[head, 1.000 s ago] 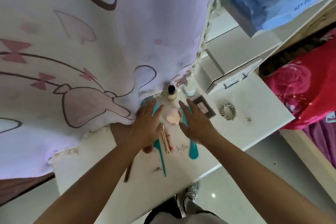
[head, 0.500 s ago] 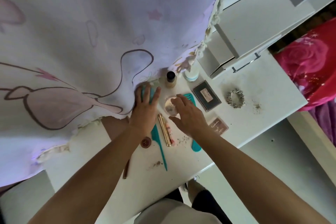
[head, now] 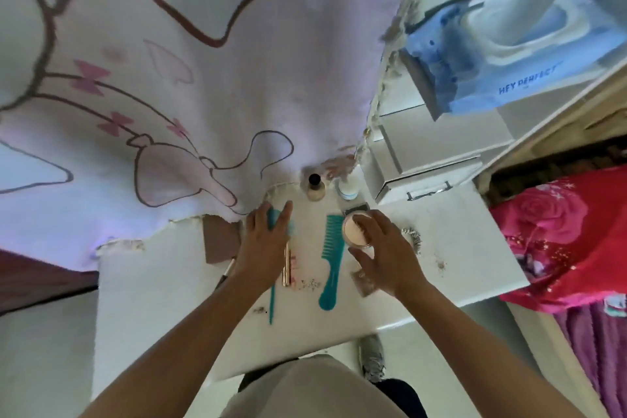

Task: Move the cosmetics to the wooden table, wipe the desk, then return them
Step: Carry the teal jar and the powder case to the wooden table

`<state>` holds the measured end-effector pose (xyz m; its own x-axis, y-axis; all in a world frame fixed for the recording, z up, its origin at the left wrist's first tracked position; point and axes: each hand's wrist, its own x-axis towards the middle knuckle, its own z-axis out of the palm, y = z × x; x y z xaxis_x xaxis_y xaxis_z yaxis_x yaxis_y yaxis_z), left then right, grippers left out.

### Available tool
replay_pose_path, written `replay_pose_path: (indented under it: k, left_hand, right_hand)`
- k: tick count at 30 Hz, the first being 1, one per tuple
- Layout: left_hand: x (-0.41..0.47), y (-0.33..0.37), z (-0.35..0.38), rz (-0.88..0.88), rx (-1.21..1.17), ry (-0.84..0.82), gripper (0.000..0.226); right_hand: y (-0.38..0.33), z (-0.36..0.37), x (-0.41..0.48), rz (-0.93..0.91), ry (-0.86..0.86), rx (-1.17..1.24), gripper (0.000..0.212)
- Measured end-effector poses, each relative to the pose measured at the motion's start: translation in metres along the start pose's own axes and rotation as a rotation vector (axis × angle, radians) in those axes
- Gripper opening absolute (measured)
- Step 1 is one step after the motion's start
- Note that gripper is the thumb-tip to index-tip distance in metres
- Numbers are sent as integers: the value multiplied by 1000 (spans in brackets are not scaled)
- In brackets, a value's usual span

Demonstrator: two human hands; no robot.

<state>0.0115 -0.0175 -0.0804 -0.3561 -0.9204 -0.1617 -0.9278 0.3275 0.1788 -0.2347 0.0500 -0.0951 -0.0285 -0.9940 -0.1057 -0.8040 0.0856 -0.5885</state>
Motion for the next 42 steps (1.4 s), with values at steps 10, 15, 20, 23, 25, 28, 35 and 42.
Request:
replay_pose_path:
  k: [10, 15, 20, 23, 25, 28, 35, 42]
  left_hand:
    - [-184, 4, -55, -531, -113, 395, 62]
    - [-300, -18, -97, -853, -73, 602, 59]
    - [-463, -31, -115, -1108, 35, 827, 62]
    - [-555, -37, -111, -1212, 65, 899, 60]
    - [-622, -38, -105, -1267, 65, 915, 60]
    - [-708, -39, -97, -1312, 127, 916, 62]
    - [-870, -52, -80, -1528, 173, 1022, 63]
    - [-973, -94, -59, -1680, 193, 1120, 63]
  right_hand:
    - [-100, 21, 4, -557, -209, 32, 60]
    - [-216, 40, -34, -928, -192, 154, 55]
    - [-332, 85, -126, -1185, -243, 229, 55]
    - [-389, 116, -195, -1352, -272, 241, 54]
    - [-426, 141, -248, -1418, -298, 246, 54]
    - [-477, 173, -319, -1518, -333, 318, 55]
    - [-577, 232, -469, -1678, -421, 361, 55]
    - [-657, 311, -566, -1774, -547, 459, 57]
